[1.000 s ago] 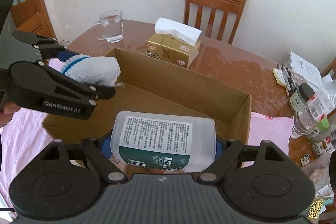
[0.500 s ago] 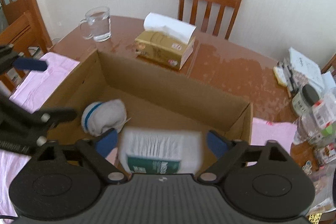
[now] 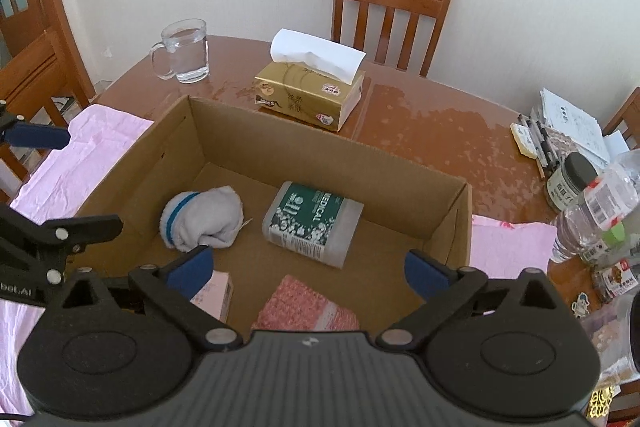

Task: Organize objects
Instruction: 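Carry the sock and bottle into the cardboard box and open both tools, then withdraw both tools from the box toward the remaining items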

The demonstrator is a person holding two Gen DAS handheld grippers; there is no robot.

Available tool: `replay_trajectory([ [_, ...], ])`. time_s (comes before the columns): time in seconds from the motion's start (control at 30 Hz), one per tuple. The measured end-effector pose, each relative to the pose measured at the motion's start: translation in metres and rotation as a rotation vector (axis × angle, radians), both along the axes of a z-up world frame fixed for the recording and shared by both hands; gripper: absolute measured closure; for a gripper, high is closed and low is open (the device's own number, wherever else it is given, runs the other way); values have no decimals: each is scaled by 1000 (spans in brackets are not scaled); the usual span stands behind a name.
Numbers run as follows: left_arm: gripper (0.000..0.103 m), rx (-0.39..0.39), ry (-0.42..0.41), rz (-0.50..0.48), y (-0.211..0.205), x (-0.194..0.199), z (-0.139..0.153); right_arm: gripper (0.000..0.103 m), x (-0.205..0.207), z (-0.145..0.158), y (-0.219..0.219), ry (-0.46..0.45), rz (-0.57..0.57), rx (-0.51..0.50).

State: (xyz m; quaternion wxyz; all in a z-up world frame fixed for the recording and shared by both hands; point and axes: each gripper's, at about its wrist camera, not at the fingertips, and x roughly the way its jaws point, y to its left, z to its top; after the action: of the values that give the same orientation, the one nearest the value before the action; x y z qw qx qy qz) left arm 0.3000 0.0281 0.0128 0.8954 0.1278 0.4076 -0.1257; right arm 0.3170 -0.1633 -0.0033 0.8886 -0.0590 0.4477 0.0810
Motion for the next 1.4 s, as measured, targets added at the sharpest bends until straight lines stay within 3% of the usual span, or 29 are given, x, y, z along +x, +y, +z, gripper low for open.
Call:
replay_trajectory([
  [0.57,9,-21,12,44,17,-67,-13,0,-92,3,5,-75,-7,-4],
  [1.2,9,-38,117,119,28,-116,-65,0,-170,-46,0,14,-3,55],
  [1.4,9,-40,140,132,25,-121,-81,0,-194,-64,-4,34,-32,14],
])
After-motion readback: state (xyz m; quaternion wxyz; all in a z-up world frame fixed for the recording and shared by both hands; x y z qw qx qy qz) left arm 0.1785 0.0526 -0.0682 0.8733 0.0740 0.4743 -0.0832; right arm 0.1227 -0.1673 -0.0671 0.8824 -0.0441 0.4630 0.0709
